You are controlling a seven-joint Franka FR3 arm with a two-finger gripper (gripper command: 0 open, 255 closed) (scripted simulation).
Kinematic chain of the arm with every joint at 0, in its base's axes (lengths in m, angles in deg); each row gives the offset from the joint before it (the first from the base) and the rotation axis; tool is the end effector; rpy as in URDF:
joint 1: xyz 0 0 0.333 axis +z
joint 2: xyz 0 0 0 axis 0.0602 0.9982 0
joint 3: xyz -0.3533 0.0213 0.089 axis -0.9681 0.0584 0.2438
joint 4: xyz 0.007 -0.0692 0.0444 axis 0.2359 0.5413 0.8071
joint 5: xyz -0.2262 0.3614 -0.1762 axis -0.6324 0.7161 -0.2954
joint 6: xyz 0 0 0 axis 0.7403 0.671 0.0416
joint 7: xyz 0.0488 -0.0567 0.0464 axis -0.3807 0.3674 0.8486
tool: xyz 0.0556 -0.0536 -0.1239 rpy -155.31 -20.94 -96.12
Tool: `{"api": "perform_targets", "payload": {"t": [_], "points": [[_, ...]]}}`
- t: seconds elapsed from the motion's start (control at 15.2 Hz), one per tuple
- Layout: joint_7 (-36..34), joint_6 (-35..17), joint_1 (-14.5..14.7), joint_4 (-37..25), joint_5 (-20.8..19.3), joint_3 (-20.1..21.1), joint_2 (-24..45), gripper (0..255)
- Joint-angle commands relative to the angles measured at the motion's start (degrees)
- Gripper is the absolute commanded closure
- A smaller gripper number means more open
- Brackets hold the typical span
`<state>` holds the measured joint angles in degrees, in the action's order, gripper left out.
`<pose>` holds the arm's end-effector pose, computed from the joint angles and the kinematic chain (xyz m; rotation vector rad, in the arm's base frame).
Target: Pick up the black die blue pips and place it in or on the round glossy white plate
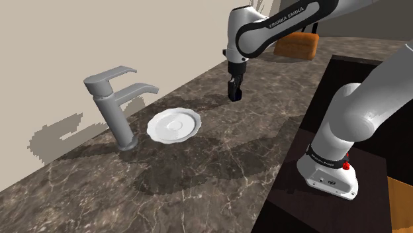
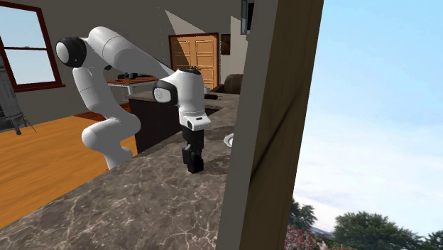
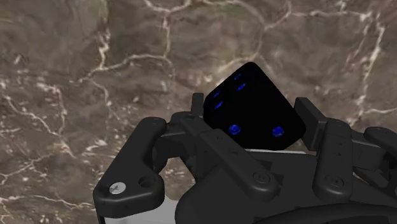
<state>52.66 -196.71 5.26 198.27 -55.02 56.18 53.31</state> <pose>0.4548 0.0135 0.3906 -3.1236 -0.3082 -0.0029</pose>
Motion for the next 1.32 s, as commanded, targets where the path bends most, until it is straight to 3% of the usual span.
{"api": "perform_targets", "payload": {"t": [0.0, 0.46, 1.25], "points": [[0.0, 0.0, 0.0, 0.1, 0.0, 0.0, 0.1, 255], [0.0, 0.0, 0.0, 0.1, 0.0, 0.0, 0.1, 255], [0.0, 9.9, 0.0, -6.9, 0.0, 0.0, -2.9, 255]]}}
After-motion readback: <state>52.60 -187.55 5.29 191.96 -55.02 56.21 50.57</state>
